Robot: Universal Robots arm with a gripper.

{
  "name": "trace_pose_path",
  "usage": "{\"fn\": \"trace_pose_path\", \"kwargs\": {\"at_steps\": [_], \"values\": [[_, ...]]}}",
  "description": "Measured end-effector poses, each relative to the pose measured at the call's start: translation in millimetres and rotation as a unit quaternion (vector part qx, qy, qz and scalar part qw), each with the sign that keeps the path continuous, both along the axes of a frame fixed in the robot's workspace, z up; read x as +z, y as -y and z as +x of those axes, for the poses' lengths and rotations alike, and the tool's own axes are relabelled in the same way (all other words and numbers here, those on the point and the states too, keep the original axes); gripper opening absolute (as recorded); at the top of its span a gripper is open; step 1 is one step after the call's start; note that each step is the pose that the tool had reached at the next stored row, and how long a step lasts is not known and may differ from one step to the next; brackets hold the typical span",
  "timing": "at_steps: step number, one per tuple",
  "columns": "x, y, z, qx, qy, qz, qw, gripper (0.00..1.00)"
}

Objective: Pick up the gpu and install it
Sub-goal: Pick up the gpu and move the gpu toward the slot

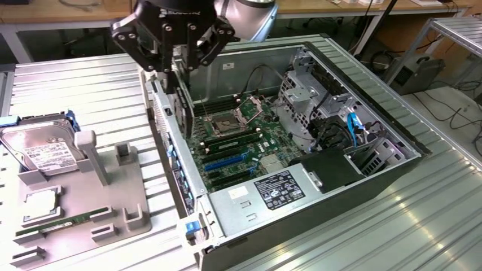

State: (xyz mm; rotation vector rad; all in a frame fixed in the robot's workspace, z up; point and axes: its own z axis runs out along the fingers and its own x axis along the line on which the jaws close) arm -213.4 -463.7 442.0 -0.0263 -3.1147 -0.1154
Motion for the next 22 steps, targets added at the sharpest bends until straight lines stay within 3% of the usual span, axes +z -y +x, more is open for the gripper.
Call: {"fn": "trace_pose_path", "kwargs": {"at_steps": [1, 4, 6, 12, 20, 22], "values": [[-0.5, 0.0, 14.4, 0.001, -0.0007, 0.0000, 1.0000, 0.26], [-5.7, 0.0, 38.3, 0.002, -0.0015, -0.0016, 1.0000, 0.26], [-8.6, 0.0, 46.5, 0.003, -0.0016, -0.0030, 1.0000, 0.26], [-22.6, 0.0, 85.9, 0.004, -0.0026, -0.0100, 0.9999, 0.26], [-42.4, -0.2, 137.7, 0.006, -0.0028, -0.0232, 0.9997, 0.26], [-44.9, -0.3, 144.8, 0.007, -0.0038, -0.0239, 0.9997, 0.26]]}}
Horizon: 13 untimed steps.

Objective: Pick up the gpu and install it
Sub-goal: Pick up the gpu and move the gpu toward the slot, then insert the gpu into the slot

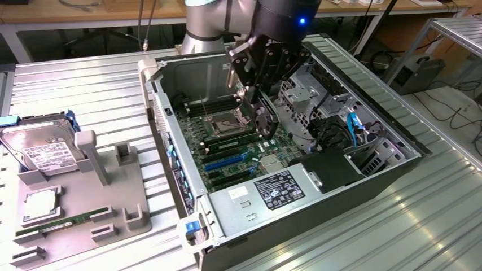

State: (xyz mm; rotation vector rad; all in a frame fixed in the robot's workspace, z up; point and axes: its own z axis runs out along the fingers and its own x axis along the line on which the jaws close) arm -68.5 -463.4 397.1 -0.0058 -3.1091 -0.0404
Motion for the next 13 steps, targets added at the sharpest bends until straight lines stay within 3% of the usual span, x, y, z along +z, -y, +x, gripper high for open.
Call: {"fn": "trace_pose_path", "kwargs": {"at_steps": [13], "values": [[0.0, 0.0, 0.1, 0.000, -0.0005, 0.0000, 1.0000, 0.26]]}}
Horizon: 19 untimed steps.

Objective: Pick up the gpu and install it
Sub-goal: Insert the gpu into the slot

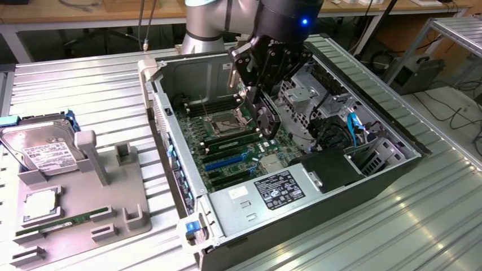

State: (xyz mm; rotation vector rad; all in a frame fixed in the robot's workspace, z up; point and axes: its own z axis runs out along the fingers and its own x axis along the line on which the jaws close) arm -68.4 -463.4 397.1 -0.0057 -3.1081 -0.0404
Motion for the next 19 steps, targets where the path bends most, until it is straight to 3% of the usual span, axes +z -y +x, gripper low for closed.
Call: {"fn": "trace_pose_path", "kwargs": {"at_steps": [4, 7, 11, 13, 16, 19], "values": [[-0.1, 0.0, 0.5, 0.007, 0.0000, 0.0000, 1.0000, 0.26], [0.0, 0.0, 0.7, 0.039, 0.0008, 0.0000, 0.9992, 0.26], [-0.1, 0.0, 0.7, 0.083, 0.0038, -0.0001, 0.9966, 0.26], [-0.3, 0.0, 0.7, 0.122, 0.0052, 0.0000, 0.9925, 0.26], [-0.5, 0.0, 0.7, 0.151, 0.0055, 0.0001, 0.9886, 0.26], [-0.8, 0.0, 0.7, 0.181, 0.0057, 0.0004, 0.9834, 0.26]]}}
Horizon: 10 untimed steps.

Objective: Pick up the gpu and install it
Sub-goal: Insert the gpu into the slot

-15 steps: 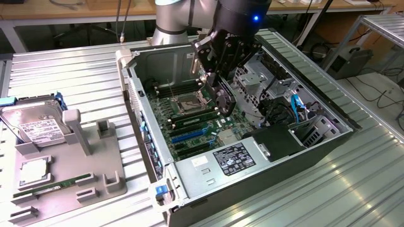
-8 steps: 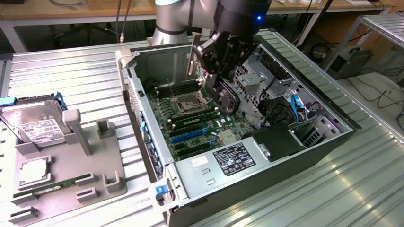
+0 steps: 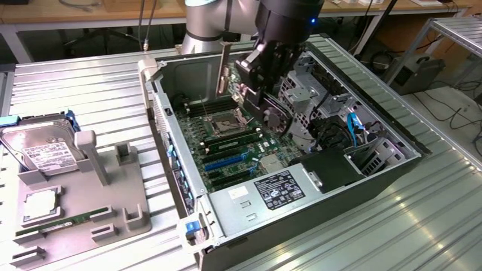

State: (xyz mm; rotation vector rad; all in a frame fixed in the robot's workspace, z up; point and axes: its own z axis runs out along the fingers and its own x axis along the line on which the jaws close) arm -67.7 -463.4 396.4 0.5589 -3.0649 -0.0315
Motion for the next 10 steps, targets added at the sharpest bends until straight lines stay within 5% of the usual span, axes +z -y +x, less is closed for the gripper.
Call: {"fn": "trace_pose_path", "kwargs": {"at_steps": [5, 10], "values": [[-0.6, 0.0, 0.0, 0.053, 0.0003, 0.0001, 0.9986, 0.26], [-1.3, 0.0, 0.0, 0.107, 0.0008, 0.0001, 0.9943, 0.26]]}}
